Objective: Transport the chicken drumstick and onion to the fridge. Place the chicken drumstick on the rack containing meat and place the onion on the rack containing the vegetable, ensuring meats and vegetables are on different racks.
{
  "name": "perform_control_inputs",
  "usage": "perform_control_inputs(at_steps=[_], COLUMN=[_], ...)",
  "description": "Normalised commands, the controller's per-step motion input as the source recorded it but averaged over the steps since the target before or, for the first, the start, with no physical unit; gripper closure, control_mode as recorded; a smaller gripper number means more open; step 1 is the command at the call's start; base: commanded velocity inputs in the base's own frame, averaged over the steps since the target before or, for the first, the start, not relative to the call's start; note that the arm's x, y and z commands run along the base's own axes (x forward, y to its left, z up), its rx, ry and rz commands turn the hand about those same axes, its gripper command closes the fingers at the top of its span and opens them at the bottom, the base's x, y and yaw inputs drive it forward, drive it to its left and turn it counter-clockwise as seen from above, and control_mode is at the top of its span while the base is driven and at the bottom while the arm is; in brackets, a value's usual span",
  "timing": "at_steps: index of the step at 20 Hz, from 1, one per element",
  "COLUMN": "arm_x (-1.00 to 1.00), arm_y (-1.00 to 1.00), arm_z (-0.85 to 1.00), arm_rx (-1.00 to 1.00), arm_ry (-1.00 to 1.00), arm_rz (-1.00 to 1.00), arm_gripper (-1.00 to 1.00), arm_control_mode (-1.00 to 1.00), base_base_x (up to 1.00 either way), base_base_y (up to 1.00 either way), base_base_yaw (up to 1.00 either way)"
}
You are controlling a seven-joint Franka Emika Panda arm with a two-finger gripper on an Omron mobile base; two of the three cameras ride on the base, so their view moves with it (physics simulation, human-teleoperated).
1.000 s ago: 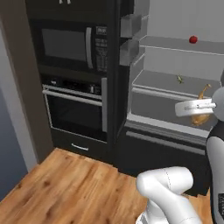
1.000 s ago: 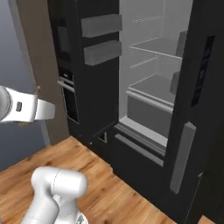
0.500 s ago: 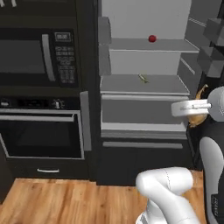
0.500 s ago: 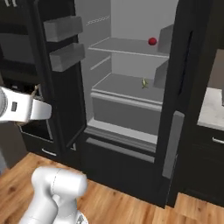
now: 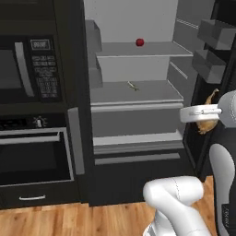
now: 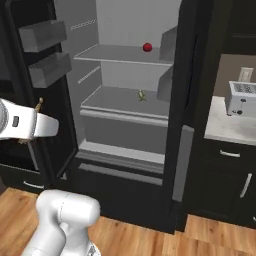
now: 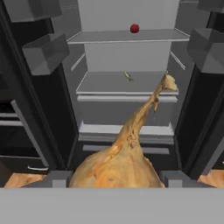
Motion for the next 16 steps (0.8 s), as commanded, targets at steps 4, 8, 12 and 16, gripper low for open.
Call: perform_control_inputs(at_steps=[4,8,12,16], arm_x=[0.00,0.00,0.00,0.00], arm_y=[0.00,0.00,0.00,0.00], arm_z=[0.00,0.00,0.00,0.00], arm_rx=[0.00,0.00,0.00,0.00], arm_ry=[0.00,0.00,0.00,0.00], arm_rz=[0.00,0.00,0.00,0.00], arm_gripper=[1.00,1.00,1.00,1.00], arm_control_mode=[1.00,1.00,1.00,1.00], base_base_x=[0.67,0.96,1.00,1.00], base_base_y=[0.05,0.25,0.00,0.00], base_base_yaw=[-0.33,-0.22,-0.08,-0.03])
